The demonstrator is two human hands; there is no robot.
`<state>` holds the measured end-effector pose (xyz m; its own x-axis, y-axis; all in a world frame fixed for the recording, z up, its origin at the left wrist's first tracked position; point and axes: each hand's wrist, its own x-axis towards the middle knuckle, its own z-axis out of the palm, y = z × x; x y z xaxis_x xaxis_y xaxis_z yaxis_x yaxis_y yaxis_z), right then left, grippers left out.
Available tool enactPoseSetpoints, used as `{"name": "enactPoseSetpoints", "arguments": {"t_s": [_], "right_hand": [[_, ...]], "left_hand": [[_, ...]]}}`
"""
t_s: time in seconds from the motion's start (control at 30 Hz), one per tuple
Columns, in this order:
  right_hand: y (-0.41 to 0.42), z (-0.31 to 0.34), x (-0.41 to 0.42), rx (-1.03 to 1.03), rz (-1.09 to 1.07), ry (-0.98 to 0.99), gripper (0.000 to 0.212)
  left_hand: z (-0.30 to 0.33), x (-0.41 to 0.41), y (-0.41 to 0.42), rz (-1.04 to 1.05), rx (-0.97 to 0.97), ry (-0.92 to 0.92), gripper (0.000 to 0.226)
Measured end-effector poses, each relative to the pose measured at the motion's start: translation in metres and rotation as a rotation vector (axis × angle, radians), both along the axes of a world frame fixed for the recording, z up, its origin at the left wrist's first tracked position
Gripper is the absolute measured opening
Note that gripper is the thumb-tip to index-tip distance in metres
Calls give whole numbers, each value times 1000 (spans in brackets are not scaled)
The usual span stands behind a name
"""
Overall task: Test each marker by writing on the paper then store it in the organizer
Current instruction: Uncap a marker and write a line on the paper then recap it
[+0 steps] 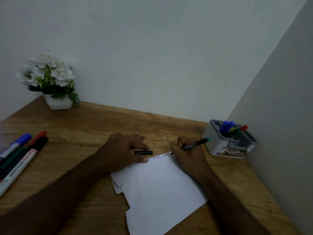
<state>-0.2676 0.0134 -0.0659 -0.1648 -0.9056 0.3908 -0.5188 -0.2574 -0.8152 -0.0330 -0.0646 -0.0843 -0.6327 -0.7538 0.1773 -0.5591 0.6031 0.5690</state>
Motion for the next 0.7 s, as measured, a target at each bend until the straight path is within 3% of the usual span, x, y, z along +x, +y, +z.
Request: {"name": "enactPoseSetpoints", "arguments": {"t_s": [0.33,0.7], "right_hand": [[-1,0,1,-4,4,-4,45],[-2,0,1,4,-22,-6,36]], "left_hand": [[1,1,1,-7,0,-7,101],[1,0,0,-4,-6,-23,102]]}}
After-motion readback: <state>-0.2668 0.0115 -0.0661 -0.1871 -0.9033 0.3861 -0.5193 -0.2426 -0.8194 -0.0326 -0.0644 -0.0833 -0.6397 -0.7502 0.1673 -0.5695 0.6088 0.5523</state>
